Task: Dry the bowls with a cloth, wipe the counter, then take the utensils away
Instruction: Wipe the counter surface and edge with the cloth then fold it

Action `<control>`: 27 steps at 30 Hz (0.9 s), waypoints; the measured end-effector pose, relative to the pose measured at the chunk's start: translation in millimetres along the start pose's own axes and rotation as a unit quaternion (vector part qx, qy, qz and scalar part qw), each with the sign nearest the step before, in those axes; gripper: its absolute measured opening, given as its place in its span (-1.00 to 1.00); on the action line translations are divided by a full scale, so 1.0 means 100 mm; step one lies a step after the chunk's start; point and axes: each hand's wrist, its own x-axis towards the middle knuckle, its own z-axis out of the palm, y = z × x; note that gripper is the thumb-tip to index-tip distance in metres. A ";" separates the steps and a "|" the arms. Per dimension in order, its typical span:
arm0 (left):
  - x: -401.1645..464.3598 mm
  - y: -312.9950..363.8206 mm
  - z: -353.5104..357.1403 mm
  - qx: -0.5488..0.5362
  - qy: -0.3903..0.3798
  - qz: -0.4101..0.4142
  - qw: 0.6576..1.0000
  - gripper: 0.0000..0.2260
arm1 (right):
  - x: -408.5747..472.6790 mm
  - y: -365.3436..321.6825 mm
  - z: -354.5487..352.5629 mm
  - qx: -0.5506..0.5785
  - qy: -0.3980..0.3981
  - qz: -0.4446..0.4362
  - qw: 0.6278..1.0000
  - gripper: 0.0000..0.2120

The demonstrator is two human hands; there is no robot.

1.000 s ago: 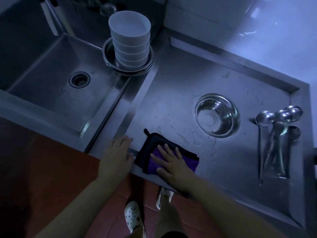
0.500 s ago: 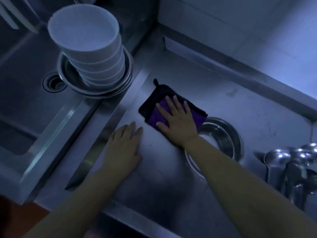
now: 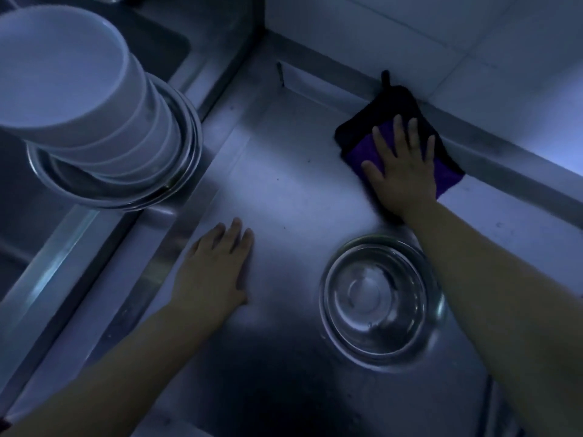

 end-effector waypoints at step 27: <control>-1.60 -0.24 0.33 -0.122 0.146 0.032 0.981 -0.45 | -3.31 -2.05 0.09 0.028 -0.108 -0.112 0.987 -0.41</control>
